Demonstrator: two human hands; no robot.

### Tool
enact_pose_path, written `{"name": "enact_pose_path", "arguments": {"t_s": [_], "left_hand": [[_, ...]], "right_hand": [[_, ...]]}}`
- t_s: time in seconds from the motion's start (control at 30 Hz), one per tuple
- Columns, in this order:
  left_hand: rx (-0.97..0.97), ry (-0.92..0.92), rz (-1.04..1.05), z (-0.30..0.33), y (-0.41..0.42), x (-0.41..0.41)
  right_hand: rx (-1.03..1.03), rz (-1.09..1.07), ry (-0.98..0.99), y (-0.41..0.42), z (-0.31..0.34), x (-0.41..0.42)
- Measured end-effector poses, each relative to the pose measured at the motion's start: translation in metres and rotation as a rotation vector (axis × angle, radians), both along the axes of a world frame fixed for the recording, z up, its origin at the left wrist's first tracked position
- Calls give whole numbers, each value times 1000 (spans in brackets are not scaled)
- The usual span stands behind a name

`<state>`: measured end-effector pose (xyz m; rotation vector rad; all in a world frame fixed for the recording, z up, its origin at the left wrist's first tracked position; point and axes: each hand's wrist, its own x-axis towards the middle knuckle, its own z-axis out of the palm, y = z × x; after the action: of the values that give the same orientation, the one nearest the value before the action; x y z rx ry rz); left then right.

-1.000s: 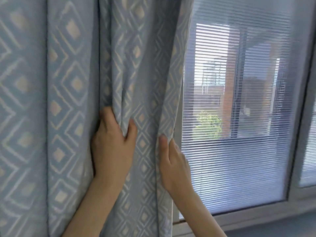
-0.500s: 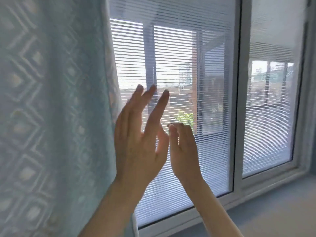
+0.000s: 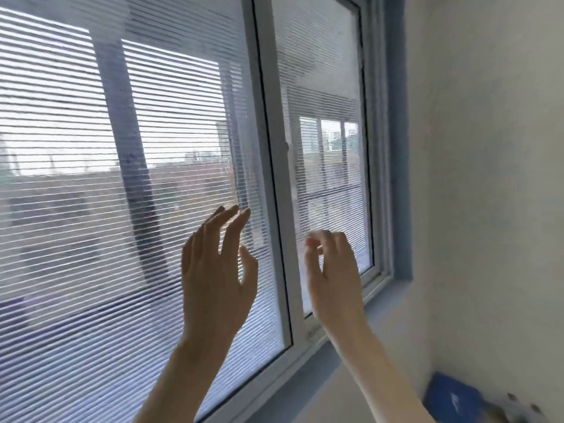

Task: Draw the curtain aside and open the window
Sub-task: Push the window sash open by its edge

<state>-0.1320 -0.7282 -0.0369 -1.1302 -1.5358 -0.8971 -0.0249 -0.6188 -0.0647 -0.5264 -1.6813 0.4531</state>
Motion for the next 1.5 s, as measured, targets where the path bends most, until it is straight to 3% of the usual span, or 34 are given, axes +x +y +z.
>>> {"name": "enact_pose_path", "arguments": {"t_s": [0.4, 0.7, 1.13, 1.5], "left_hand": [[-11, -64, -149, -27, 164, -26], [32, -155, -241, -35, 305, -60], [-23, -161, -344, -59, 501, -51], [-12, -149, -268, -60, 695, -15]], "right_hand": [[8, -141, -84, 140, -25, -11], [21, -224, -346, 265, -20, -35], [-19, -316, -362, 439, -42, -38], [-15, -230, -371, 645, -45, -6]]}}
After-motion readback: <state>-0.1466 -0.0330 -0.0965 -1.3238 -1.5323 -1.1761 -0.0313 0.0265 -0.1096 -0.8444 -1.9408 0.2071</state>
